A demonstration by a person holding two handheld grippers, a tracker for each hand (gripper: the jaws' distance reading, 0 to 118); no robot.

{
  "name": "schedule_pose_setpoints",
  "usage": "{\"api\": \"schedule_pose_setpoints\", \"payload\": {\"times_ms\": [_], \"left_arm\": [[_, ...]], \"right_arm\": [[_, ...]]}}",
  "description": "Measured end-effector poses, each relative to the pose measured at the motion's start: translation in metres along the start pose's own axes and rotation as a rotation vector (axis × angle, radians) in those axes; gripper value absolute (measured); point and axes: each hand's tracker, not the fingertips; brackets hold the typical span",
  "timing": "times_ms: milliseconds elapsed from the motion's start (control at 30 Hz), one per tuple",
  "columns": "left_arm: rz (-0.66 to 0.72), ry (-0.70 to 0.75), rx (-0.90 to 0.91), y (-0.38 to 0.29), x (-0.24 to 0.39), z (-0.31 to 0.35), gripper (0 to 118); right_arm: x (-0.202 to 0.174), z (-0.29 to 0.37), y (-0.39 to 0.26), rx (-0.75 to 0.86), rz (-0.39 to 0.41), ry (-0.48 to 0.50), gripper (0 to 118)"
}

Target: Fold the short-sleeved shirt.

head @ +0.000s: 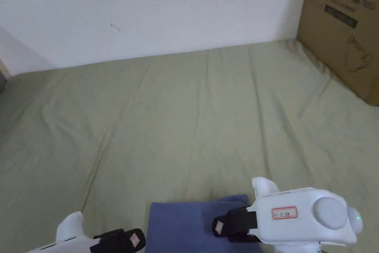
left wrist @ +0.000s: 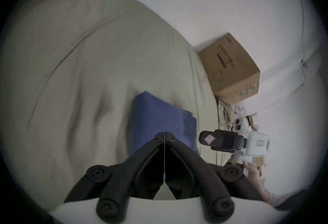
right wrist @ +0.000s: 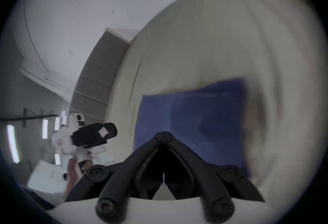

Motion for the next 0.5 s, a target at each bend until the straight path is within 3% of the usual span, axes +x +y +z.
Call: {"api": "schedule_pose_setpoints", "payload": {"times_ms": [33, 167, 233, 333, 367, 400, 500], "left_arm": [[0.015, -0.003, 0.002, -0.002, -0.007, 0.002, 0], [0.047, 0.008, -0.023, -0.003, -0.029, 0.001, 0], [0.047, -0.012, -0.055, -0.002, -0.036, -0.002, 0], [0.045, -0.083, -0.114, 0.003, -0.048, -0.014, 1], [0.066, -0.113, -0.118, 0.005, -0.052, -0.018, 6], [0.089, -0.149, -0.126, 0.008, -0.057, -0.023, 20], [0.157, -0.279, -0.143, 0.018, -0.069, -0.039, 47]], "right_arm": [[0.008, -0.012, 0.002, -0.029, -0.024, 0.02, 0], [0.055, -0.022, 0.006, -0.058, -0.097, -0.074, 0], [0.075, -0.008, 0.004, -0.006, -0.205, 0.042, 0], [0.088, 0.01, 0.002, 0.008, -0.163, -0.016, 0], [0.091, 0.012, 0.001, 0.006, -0.153, -0.017, 0], [0.093, 0.013, 0.0, 0.004, -0.154, -0.014, 0], [0.099, 0.013, -0.002, 0.002, -0.187, 0.012, 0]]}}
